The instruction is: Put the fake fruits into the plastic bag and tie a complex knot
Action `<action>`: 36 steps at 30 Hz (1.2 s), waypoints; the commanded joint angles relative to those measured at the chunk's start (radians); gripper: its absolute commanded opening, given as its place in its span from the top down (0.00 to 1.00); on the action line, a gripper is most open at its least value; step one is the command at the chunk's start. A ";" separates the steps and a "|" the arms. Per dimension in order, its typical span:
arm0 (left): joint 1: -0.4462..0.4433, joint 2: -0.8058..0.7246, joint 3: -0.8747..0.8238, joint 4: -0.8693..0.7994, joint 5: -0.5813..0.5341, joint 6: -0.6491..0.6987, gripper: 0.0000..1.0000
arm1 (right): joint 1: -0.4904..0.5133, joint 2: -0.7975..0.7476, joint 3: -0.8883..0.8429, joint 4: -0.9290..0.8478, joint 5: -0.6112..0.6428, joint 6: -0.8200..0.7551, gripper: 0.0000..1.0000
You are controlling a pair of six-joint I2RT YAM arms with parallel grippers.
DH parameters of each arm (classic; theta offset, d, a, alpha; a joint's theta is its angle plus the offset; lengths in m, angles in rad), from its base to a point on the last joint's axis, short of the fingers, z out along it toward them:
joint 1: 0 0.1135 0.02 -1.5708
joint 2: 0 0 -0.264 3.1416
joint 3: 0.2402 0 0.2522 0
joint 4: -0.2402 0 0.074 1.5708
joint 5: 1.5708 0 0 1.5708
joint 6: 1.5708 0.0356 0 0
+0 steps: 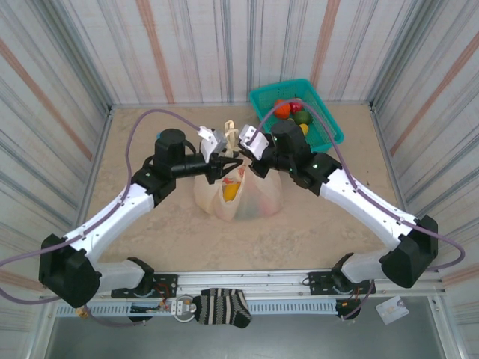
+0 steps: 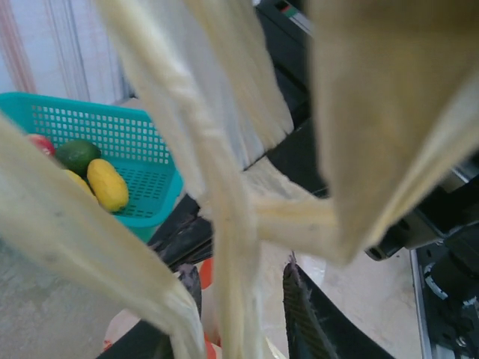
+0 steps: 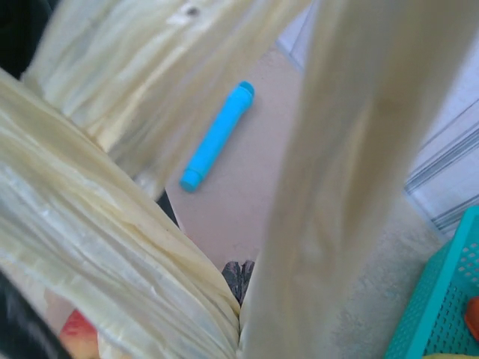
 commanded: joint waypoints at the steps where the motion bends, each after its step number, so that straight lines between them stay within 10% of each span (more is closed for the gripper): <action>1: 0.006 0.003 0.036 -0.021 0.058 0.016 0.59 | 0.015 0.008 0.029 -0.017 0.091 -0.040 1.00; 28: 0.048 -0.010 -0.046 0.186 0.257 -0.083 0.36 | -0.005 -0.028 -0.079 0.015 -0.276 -0.255 1.00; 36: 0.047 0.026 -0.040 0.241 0.322 -0.104 0.77 | -0.018 -0.028 -0.083 0.021 -0.329 -0.230 1.00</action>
